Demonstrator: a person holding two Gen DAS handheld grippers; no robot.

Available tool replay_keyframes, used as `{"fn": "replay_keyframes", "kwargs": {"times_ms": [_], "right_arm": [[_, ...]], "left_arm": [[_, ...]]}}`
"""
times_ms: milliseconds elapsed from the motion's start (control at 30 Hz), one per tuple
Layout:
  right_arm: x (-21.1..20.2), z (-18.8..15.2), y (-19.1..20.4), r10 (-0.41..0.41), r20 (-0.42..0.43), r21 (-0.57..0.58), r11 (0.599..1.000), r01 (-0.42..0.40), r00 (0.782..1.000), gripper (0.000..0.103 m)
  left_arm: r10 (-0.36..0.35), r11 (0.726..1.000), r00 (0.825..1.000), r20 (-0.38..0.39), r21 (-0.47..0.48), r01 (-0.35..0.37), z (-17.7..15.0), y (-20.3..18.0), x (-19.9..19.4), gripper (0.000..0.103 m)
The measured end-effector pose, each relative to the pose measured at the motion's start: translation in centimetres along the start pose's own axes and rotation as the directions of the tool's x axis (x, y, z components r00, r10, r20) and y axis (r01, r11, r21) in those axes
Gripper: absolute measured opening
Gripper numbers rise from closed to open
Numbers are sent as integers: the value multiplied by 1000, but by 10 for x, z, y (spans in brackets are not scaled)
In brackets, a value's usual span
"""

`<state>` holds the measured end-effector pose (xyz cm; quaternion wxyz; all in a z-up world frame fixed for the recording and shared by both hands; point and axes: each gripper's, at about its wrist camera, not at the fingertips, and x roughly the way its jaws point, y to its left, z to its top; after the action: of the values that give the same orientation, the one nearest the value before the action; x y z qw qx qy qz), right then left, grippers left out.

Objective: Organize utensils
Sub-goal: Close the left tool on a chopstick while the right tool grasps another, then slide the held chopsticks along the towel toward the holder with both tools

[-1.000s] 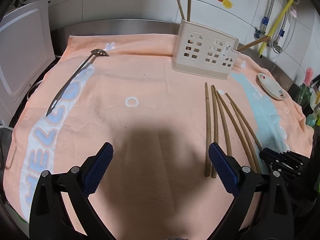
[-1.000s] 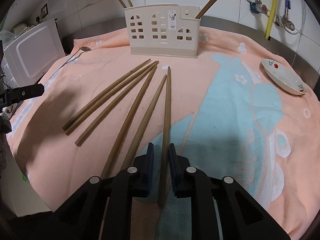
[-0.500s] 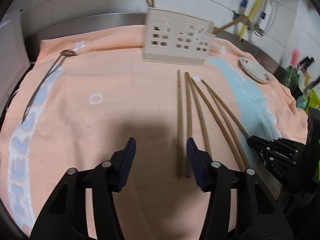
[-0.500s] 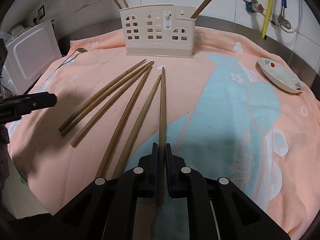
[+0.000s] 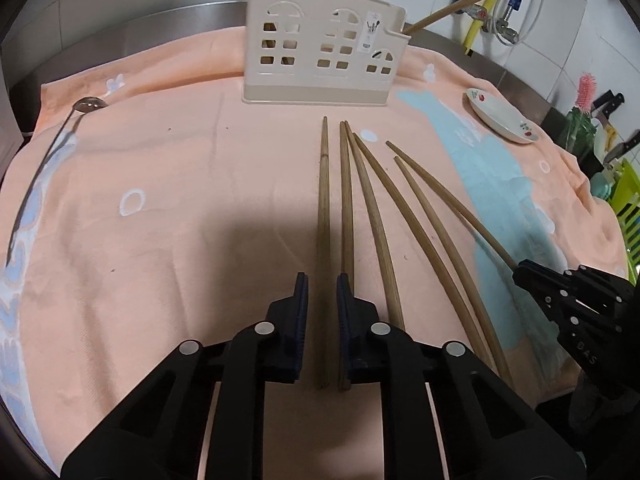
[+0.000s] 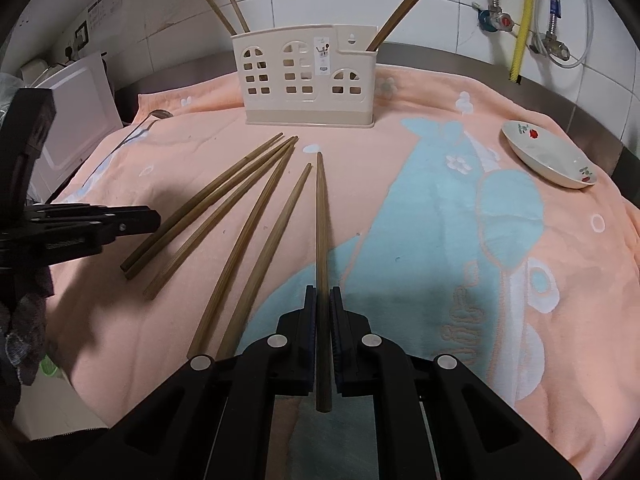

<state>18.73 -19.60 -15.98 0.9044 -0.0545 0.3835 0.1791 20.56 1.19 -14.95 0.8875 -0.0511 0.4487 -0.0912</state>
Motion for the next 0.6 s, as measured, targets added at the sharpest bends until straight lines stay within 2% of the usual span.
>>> {"fn": "replay_keyframes", "kwargs": {"times_ms": [600], "right_arm": [[-8, 2, -4, -9, 20, -2, 1000, 9, 1000, 7]], "left_arm": [[14, 1000, 999, -31, -2, -14, 2, -1, 15, 7]]}}
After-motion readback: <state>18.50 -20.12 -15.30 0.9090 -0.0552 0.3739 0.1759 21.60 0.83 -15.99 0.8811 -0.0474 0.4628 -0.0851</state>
